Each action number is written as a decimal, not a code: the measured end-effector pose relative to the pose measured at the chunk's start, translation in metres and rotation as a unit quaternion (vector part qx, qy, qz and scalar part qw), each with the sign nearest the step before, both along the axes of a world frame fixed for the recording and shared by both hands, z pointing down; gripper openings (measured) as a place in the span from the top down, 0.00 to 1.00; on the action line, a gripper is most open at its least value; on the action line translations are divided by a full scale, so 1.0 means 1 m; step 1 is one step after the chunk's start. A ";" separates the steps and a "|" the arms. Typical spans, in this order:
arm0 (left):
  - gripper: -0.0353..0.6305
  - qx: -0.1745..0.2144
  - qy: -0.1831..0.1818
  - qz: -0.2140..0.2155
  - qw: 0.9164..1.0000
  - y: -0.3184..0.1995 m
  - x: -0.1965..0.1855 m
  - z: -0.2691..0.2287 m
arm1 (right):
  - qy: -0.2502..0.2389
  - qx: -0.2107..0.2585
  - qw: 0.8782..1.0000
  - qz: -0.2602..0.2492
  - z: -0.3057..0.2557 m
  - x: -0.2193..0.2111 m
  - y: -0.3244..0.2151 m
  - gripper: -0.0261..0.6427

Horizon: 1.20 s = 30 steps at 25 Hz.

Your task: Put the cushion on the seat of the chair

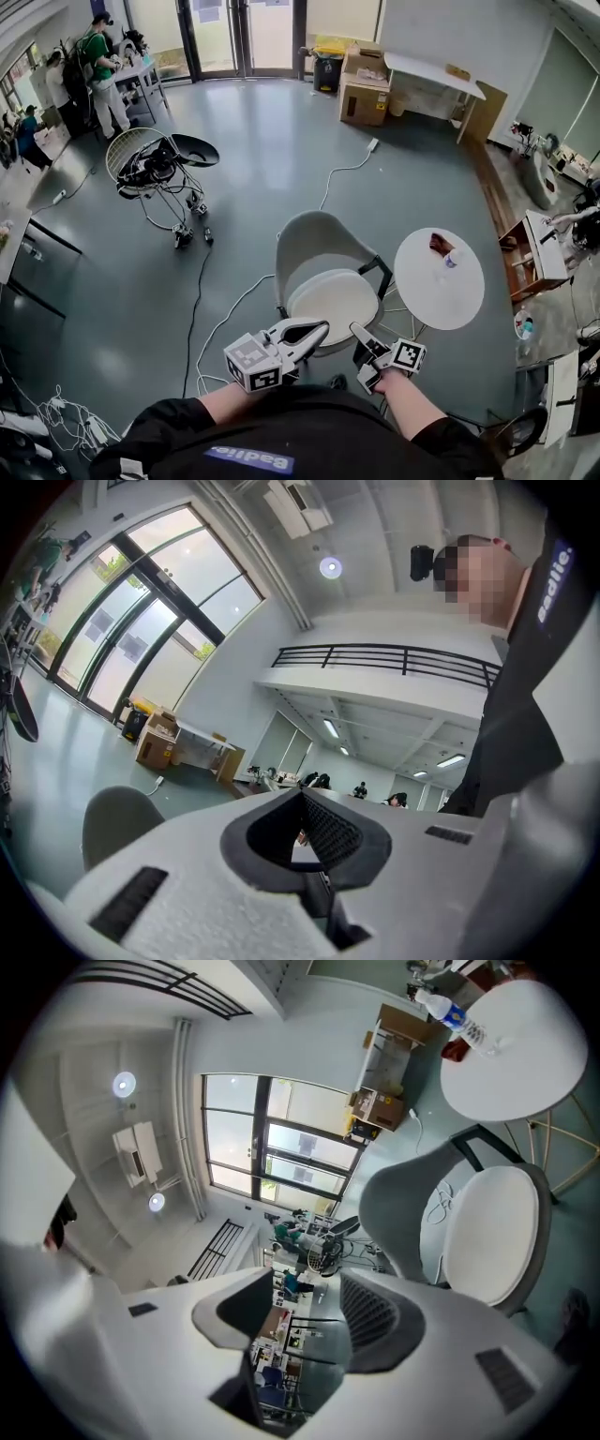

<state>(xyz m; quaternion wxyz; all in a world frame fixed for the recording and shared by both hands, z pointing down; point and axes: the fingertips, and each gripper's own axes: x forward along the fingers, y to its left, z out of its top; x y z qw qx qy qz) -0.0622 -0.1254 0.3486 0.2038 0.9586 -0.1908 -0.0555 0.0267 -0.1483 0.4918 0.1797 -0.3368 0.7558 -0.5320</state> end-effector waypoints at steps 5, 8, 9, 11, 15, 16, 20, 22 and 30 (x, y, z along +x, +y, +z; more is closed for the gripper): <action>0.94 0.019 0.004 0.014 1.000 0.001 -0.004 -0.016 | -0.017 0.054 0.998 -0.014 -0.071 -0.036 0.001 0.62; 0.94 0.013 0.006 0.022 1.000 0.009 -0.006 -0.014 | 0.012 0.088 0.996 -0.006 -0.098 -0.049 0.007 0.64; 0.94 0.011 0.006 0.025 1.000 0.012 -0.007 -0.013 | 0.042 0.097 0.994 0.002 -0.100 -0.049 0.011 0.68; 0.94 0.011 0.003 0.030 0.999 0.019 -0.009 -0.011 | 0.114 0.120 0.986 0.018 -0.102 -0.046 0.019 0.77; 0.94 0.016 -0.006 0.038 0.999 0.028 -0.011 -0.004 | 0.196 0.172 0.964 0.047 -0.113 -0.041 0.031 0.86; 0.94 0.017 -0.007 0.040 0.999 0.029 -0.011 -0.003 | 0.210 0.184 0.959 0.050 -0.118 -0.041 0.032 0.86; 0.94 0.026 -0.007 0.047 0.999 0.032 -0.011 -0.005 | 0.266 0.236 0.934 0.034 -0.131 -0.056 0.040 0.88; 0.94 0.032 -0.007 0.049 0.998 0.035 -0.010 -0.004 | 0.293 0.266 0.918 0.017 -0.134 -0.067 0.047 0.89; 0.94 0.044 -0.012 0.044 0.998 0.039 -0.009 -0.007 | 0.350 0.323 0.879 -0.015 -0.143 -0.081 0.061 0.92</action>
